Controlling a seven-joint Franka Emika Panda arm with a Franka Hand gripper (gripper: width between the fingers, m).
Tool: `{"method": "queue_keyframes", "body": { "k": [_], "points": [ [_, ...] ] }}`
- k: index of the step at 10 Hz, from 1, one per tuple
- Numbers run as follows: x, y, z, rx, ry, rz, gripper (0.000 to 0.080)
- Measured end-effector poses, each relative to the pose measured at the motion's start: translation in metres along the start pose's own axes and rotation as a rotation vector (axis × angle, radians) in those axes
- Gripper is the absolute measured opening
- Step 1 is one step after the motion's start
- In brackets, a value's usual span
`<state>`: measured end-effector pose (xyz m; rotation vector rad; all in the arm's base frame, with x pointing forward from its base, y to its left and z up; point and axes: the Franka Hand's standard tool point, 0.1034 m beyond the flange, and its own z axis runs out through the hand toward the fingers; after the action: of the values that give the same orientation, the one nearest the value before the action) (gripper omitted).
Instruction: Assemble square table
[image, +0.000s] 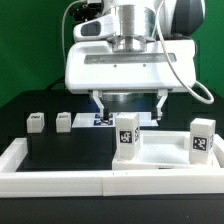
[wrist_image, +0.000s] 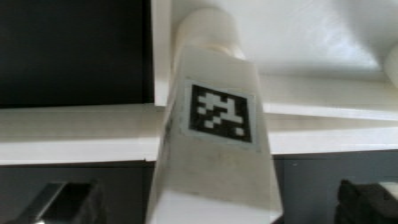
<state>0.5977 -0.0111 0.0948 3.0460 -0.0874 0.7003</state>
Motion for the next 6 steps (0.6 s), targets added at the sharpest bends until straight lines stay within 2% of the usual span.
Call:
{"method": "queue_keyframes", "body": {
  "k": [2, 3, 5, 6],
  "points": [
    [-0.005, -0.001, 0.005, 0.0, -0.009, -0.003, 0.0649],
    [-0.01, -0.004, 0.008, 0.02, -0.1, 0.003, 0.0649],
    [-0.002, -0.001, 0.013, 0.05, -0.273, 0.036, 0.0649],
    [-0.003, 0.0, 0.013, 0.064, -0.349, 0.042, 0.0649]
  ]
}}
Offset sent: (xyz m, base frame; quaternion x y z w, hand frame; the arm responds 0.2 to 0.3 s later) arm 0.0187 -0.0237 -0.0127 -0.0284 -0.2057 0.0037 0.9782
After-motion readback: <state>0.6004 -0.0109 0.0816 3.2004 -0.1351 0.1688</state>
